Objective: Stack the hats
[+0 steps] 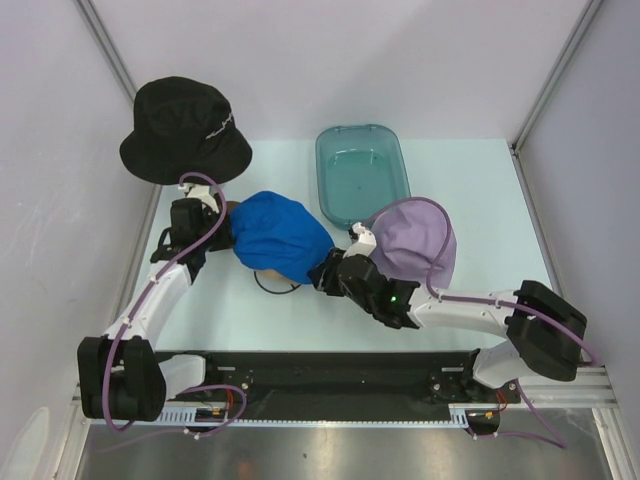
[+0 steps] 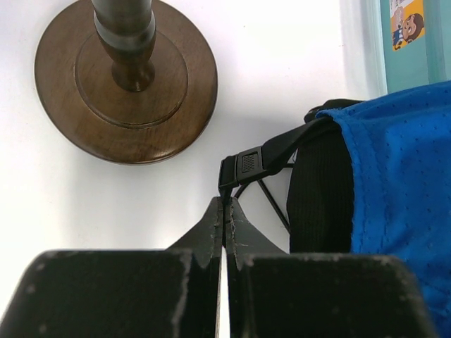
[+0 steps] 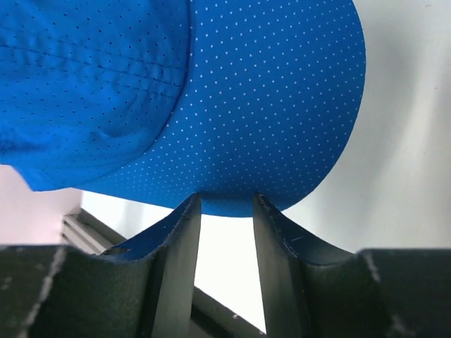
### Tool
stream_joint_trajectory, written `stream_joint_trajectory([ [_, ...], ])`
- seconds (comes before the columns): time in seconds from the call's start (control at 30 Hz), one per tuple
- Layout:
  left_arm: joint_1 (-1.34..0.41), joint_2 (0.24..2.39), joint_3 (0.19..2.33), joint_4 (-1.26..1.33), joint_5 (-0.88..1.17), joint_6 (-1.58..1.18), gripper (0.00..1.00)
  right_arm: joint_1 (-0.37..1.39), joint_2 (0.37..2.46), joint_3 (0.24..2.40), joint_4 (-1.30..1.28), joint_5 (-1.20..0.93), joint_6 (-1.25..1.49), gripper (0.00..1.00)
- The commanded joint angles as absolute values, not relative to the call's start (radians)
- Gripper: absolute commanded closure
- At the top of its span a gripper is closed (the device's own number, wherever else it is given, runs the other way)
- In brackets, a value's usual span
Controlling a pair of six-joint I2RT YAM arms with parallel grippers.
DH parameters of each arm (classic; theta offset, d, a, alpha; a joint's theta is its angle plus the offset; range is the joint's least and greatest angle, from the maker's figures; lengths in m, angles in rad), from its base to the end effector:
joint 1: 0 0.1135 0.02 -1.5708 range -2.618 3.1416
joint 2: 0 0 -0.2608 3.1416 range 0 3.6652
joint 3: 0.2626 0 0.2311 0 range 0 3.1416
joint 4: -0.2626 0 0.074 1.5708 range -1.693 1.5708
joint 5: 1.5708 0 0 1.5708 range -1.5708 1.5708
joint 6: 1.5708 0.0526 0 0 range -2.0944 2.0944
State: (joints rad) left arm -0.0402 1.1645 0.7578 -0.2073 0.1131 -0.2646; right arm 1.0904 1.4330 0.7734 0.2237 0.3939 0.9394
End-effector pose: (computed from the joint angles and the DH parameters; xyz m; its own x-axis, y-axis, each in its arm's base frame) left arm 0.2484 -0.0159 0.2471 -0.5902 -0.2363 -0.7719 -0.0230 0.9607 -0.2765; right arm 0.1604 0.2642 0.2307 -0.6464 0.3725 -0.6659 -0.2310 0.7363 0.6361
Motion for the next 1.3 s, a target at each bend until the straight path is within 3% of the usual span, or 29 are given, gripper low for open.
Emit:
stream_joint_trajectory([
  [0.0, -0.031, 1.160, 0.776, -0.176, 0.132, -0.265, 1.00, 1.115, 1.427, 0.848, 0.186, 0.465, 0.865, 0.60],
  [0.23, -0.031, 1.164, 0.775, -0.170, 0.138, -0.267, 1.00, 1.221, 1.371, 1.054, -0.044, 0.587, 0.611, 0.47],
  [0.43, -0.032, 1.170, 0.778, -0.167, 0.144, -0.270, 1.00, 1.201, 1.434, 1.140, -0.063, 0.629, 0.490, 0.32],
  [0.73, -0.032, 1.160, 0.807, -0.170, 0.164, -0.282, 1.00, 1.086, 1.549, 1.215, -0.087, 0.526, 0.479, 0.29],
  [0.83, -0.032, 1.155, 0.805, -0.164, 0.170, -0.288, 1.00, 1.059, 1.557, 1.198, -0.087, 0.473, 0.491, 0.34],
  [0.9, -0.032, 1.157, 0.805, -0.164, 0.179, -0.295, 1.00, 1.052, 1.554, 1.166, -0.040, 0.440, 0.474, 0.46],
  [0.97, -0.032, 1.157, 0.808, -0.161, 0.181, -0.301, 1.00, 1.048, 1.549, 1.144, -0.009, 0.381, 0.440, 0.50],
  [1.07, -0.032, 1.155, 0.816, -0.153, 0.181, -0.307, 1.00, 1.042, 1.558, 1.135, -0.011, 0.339, 0.437, 0.71],
  [1.1, -0.032, 1.157, 0.819, -0.155, 0.181, -0.310, 1.00, 1.042, 1.560, 1.138, -0.012, 0.331, 0.436, 0.84],
  [1.27, -0.031, 1.164, 0.845, -0.158, 0.160, -0.330, 1.00, 1.048, 1.585, 1.135, -0.070, 0.273, 0.448, 0.98],
])
